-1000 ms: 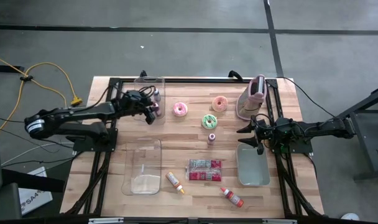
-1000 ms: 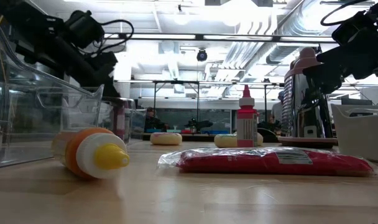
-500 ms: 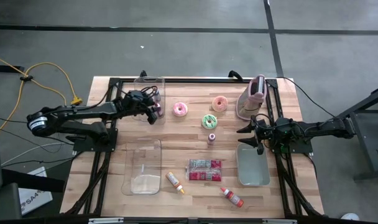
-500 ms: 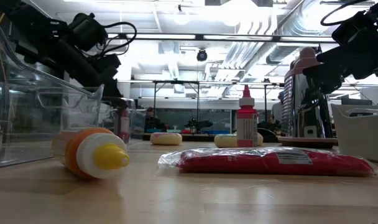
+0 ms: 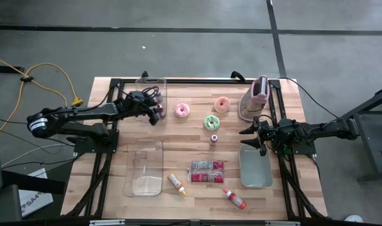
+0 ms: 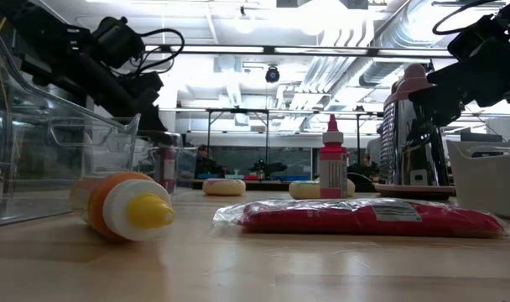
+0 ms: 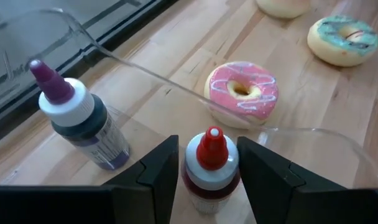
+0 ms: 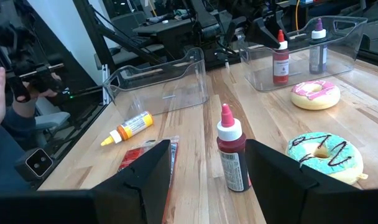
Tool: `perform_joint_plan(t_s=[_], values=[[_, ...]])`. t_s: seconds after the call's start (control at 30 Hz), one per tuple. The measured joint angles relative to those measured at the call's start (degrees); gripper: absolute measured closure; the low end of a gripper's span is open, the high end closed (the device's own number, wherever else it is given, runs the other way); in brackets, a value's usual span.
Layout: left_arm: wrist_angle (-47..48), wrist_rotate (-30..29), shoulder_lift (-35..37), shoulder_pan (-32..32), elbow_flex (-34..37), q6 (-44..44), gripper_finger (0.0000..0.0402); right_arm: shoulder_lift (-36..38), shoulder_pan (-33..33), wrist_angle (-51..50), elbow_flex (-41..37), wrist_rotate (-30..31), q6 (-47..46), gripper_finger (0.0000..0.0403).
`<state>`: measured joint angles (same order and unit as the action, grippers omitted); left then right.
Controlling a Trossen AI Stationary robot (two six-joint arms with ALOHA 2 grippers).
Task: Pick & Place Food Item
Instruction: Put the red food coloring bottle into the top transparent bin, then put the pink food coloring bottle into the top transparent bin
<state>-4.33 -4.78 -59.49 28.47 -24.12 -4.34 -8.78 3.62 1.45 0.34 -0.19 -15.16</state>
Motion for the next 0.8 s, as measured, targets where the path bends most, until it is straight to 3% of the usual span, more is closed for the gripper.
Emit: perform_joint_plan(t_s=[0.47, 0.8], values=[[-1.29, 0.00, 6.24, 0.00, -0.01, 2.39, 0.0245, 0.00, 0.02, 0.00, 0.00, -0.02, -0.02, 0.0209], [-1.28, 0.02, 6.69, 0.00, -0.02, 2.80, 0.0245, 0.00, 0.00, 0.00, 0.02, -0.02, -0.01, 0.0209]])
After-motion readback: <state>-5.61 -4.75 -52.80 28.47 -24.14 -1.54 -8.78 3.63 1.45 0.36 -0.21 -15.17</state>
